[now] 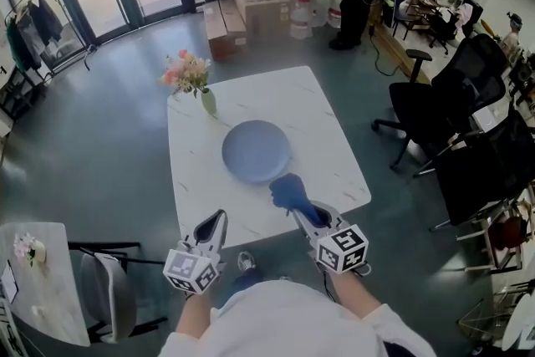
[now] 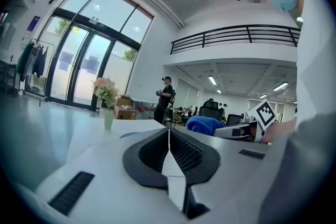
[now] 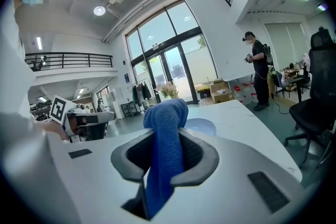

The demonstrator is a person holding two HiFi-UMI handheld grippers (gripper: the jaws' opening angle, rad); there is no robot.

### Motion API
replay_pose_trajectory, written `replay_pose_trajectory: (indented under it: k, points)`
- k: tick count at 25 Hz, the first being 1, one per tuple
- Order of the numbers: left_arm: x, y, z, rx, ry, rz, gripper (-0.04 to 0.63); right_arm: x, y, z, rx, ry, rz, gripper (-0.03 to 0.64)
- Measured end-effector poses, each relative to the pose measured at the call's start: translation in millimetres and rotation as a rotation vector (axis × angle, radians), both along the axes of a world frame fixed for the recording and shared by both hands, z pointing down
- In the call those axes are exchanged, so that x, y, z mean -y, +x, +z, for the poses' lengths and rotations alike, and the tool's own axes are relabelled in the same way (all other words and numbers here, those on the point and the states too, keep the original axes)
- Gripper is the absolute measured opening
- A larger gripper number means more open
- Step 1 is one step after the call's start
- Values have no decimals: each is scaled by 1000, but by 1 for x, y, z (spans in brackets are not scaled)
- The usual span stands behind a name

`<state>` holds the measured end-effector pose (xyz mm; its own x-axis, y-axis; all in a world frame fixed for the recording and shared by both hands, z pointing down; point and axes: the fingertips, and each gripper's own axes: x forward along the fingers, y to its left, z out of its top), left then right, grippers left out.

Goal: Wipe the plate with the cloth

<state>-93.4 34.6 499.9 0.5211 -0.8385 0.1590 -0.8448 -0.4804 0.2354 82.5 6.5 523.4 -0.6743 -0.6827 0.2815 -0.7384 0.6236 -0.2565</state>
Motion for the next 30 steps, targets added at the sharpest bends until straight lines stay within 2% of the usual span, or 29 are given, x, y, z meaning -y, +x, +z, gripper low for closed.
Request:
replay_pose_trajectory:
  k: [9,16,19,30]
  points:
    - [63,-39,-3,1,16,68,34,51,-31,-3,4,16,86,94]
    - [85,-64,1,14,9,125,34,72,-54,2,10,11,143,94]
    - [92,-73,8,13,-8,124,34,76,-60,8,10,-3,149,94]
    - [127,-57,12,1,-26,96,34,114,-51,11,-12,-21,104,94]
